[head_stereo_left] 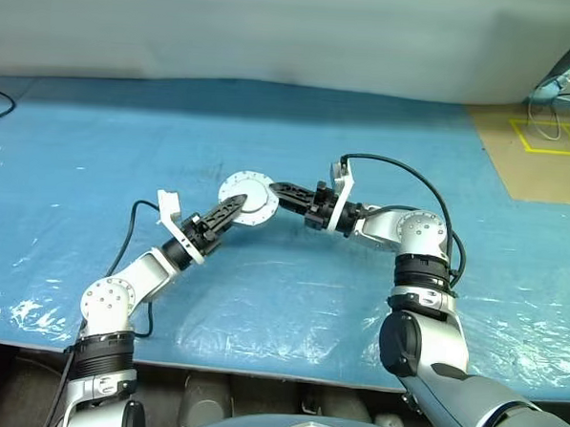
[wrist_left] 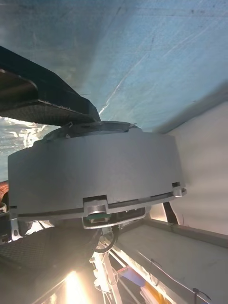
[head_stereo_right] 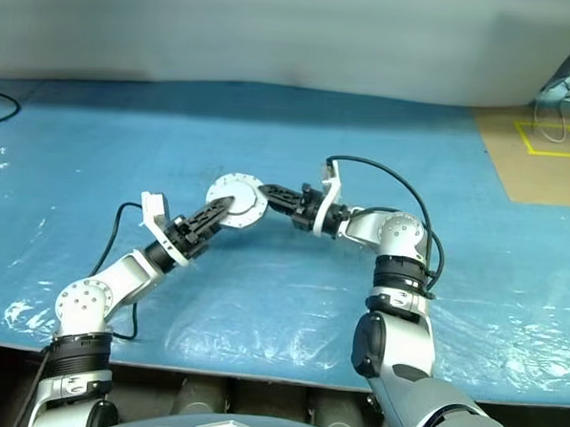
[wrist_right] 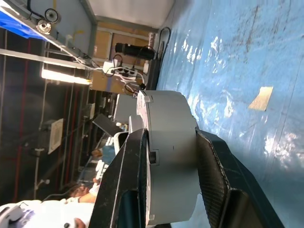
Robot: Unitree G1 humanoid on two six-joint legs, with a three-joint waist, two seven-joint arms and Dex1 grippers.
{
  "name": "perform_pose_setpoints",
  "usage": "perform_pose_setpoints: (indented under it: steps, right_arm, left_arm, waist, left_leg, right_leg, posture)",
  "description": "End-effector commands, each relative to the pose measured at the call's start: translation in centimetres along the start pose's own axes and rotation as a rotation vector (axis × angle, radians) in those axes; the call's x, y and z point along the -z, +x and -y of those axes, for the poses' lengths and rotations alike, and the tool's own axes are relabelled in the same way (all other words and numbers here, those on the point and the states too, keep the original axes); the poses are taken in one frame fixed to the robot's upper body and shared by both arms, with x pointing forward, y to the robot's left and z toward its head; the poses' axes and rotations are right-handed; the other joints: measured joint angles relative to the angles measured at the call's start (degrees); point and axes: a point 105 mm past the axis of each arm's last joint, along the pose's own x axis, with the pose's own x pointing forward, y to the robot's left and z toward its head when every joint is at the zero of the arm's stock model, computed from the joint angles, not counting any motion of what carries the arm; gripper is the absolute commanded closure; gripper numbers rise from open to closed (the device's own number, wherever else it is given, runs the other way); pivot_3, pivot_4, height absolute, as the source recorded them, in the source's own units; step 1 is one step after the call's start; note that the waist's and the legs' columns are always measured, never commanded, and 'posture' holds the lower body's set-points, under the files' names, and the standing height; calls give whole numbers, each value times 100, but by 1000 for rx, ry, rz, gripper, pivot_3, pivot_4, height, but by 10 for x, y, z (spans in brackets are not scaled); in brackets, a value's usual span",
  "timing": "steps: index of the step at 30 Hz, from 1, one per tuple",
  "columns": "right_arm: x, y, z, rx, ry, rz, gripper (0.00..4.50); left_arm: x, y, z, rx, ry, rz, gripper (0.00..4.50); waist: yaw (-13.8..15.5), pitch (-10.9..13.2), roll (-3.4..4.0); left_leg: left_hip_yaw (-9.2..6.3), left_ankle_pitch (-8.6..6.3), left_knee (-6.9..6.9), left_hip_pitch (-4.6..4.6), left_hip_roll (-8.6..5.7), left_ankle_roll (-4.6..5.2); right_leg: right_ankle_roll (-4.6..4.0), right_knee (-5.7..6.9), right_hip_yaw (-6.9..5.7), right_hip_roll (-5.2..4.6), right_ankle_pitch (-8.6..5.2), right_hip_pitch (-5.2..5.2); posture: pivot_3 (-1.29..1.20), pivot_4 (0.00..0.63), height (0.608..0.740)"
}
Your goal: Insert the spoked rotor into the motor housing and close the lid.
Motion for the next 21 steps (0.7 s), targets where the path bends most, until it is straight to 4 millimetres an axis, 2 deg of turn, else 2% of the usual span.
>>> perform_pose_setpoints:
  steps: [1, 9, 14, 21]
  right_arm:
    - [2, 10, -19, -57, -87, -19, 3275]
    - [2, 12, -29, -93, -208, 2, 3275]
    - [6, 12, -33, -129, -196, -18, 1695]
    - [8, 12, -32, -132, -184, -42, 1695]
  left_arm:
    - [13, 14, 12, 38, 42, -84, 1875]
    - [8, 19, 9, -3, 70, -71, 1875]
    - [8, 19, 5, -30, 86, -73, 1875]
    - [5, 16, -1, -68, 110, -57, 1875]
  waist:
    - [-1, 0, -1]
    - [-1, 1, -2]
    - [-14, 2, -3]
    - [-9, 2, -4]
  left_leg:
    - [0, 0, 0, 0, 0, 0]
    - [-1, 0, 0, 0, 0, 0]
    - [-1, 0, 2, 0, -2, 0]
    - [-3, 0, 2, -1, -1, 0]
  right_leg:
    - [0, 0, 0, 0, 0, 0]
    - [3, 0, 0, 0, 2, 0]
    - [5, 0, 1, 0, 3, 2]
    - [6, 0, 1, 1, 4, 2]
  posture:
    - [0, 150, 740]
    - [0, 150, 740]
    - [0, 150, 740]
    - [0, 150, 740]
